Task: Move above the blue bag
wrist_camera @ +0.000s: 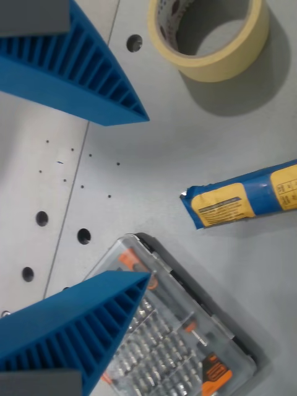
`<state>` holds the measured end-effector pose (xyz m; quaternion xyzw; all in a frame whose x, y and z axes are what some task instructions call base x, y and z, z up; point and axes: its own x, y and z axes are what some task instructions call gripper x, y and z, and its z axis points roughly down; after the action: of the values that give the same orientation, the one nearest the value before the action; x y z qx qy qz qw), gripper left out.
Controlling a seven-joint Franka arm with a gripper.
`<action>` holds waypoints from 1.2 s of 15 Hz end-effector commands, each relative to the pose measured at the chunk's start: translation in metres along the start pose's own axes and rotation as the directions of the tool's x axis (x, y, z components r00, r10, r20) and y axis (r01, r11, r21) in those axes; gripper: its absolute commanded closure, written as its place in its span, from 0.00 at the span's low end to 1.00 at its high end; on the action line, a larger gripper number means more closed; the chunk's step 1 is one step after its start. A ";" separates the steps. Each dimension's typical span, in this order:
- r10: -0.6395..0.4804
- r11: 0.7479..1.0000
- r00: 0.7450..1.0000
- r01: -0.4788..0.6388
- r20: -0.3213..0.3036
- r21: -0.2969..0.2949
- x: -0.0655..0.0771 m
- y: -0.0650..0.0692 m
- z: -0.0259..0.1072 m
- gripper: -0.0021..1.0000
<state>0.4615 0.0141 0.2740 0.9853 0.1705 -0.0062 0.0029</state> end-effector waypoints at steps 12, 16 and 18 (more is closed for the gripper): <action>-0.166 0.986 0.986 0.166 0.025 0.003 0.031 -0.002 0.040 0.00; -0.199 0.980 0.980 0.199 0.026 0.002 0.040 -0.003 0.056 0.00; -0.212 0.977 0.977 0.212 0.028 0.002 0.044 -0.003 0.064 0.00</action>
<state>0.4935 0.0295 0.2101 0.9731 0.2302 -0.0066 0.0034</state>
